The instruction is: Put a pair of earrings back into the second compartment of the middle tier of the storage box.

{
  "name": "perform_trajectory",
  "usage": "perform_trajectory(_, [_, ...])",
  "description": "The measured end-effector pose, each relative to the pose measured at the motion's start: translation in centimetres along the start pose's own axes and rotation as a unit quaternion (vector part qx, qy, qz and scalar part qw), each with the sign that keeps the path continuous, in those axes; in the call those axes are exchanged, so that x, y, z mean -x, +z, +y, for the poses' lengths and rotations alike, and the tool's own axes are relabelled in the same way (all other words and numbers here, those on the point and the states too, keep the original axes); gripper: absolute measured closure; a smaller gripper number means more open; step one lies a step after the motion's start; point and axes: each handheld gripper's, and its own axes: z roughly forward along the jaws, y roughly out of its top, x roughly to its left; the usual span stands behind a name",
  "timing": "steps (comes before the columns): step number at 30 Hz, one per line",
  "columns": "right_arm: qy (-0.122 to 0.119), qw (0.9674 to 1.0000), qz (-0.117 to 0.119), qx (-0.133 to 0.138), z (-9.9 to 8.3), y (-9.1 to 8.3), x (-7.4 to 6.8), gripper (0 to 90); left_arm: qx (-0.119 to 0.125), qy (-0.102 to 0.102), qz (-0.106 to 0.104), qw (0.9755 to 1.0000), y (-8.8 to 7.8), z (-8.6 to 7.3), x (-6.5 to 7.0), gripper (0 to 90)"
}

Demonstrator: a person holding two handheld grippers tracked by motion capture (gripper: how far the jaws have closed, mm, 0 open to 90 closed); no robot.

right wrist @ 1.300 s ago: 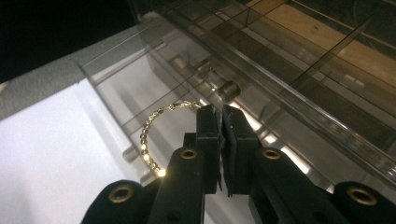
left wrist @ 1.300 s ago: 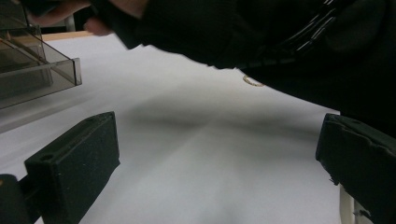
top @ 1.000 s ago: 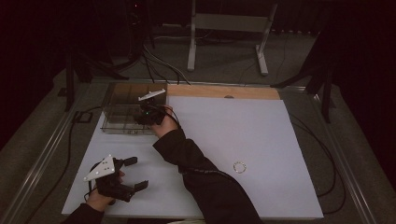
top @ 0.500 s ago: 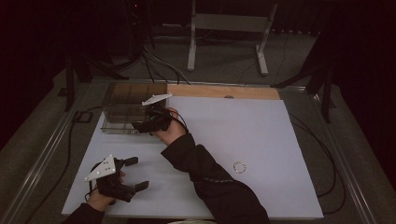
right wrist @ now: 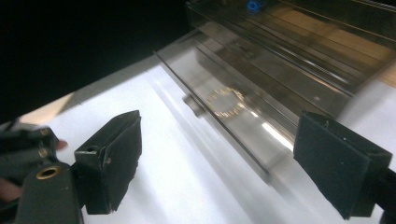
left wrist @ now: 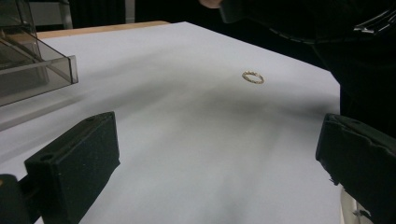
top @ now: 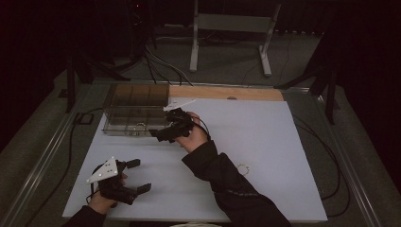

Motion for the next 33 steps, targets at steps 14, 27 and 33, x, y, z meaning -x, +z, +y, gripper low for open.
perform_trajectory(14, [0.011, 0.9997, -0.023, -0.007, -2.9, -5.6, 2.7, 4.1, 0.001, 0.002, 0.003, 1.0000, -0.1, 0.0, 0.0, 0.5])
perform_trajectory(27, [0.028, 0.9985, -0.045, 0.013, -5.9, -10.1, 4.1, 4.2, 0.000, 0.002, 0.002, 1.0000, 0.0, 0.1, 0.0, 0.5])
perform_trajectory(33, [0.034, 0.9977, -0.057, 0.010, -8.1, -11.8, 4.8, 4.2, 0.000, 0.002, 0.002, 1.0000, 0.0, 0.1, 0.0, 0.5])
